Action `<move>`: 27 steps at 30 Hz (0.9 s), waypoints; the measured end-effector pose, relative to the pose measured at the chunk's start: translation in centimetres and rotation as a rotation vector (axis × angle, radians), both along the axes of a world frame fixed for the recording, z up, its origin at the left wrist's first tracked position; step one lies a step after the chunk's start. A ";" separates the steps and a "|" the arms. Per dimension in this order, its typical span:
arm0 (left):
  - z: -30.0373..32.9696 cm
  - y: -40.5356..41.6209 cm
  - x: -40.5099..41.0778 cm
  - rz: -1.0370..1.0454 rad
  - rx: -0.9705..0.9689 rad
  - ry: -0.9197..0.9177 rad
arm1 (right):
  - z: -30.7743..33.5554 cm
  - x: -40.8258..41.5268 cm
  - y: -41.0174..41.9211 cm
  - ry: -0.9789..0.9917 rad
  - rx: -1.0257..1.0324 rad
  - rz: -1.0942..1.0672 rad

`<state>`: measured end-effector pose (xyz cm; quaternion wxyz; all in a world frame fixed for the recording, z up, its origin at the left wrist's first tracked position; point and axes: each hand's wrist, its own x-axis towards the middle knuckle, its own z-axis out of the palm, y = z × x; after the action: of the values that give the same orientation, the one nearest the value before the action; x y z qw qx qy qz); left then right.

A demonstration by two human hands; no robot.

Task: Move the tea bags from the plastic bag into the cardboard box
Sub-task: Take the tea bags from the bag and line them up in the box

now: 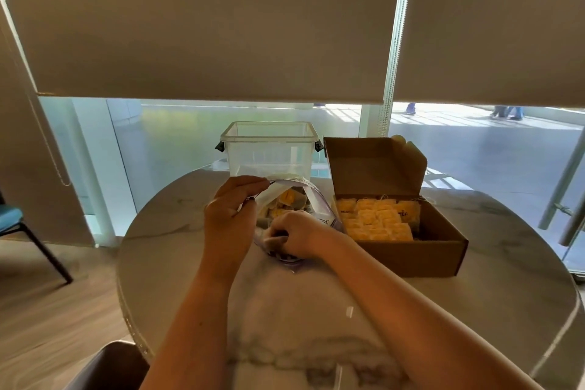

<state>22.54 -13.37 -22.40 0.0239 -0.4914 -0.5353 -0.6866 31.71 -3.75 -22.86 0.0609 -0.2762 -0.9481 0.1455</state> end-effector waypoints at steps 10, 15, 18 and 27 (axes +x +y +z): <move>-0.2 0.3 0.6 -0.003 -0.035 0.018 | 1.3 3.1 -2.5 0.206 0.213 -0.058; -0.3 0.4 0.6 0.003 -0.062 0.035 | 1.0 2.6 -2.0 0.413 0.097 -0.153; -0.4 0.6 0.6 0.008 -0.078 0.056 | 1.4 3.1 -1.9 0.537 0.092 -0.203; -0.4 1.0 1.6 0.095 0.100 0.267 | 4.4 6.2 -2.8 0.924 -0.484 -0.121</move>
<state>24.12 -12.41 -22.83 0.1518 -0.5506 -0.5154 -0.6389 37.86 -6.56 -18.46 0.4156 -0.2435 -0.7438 0.4633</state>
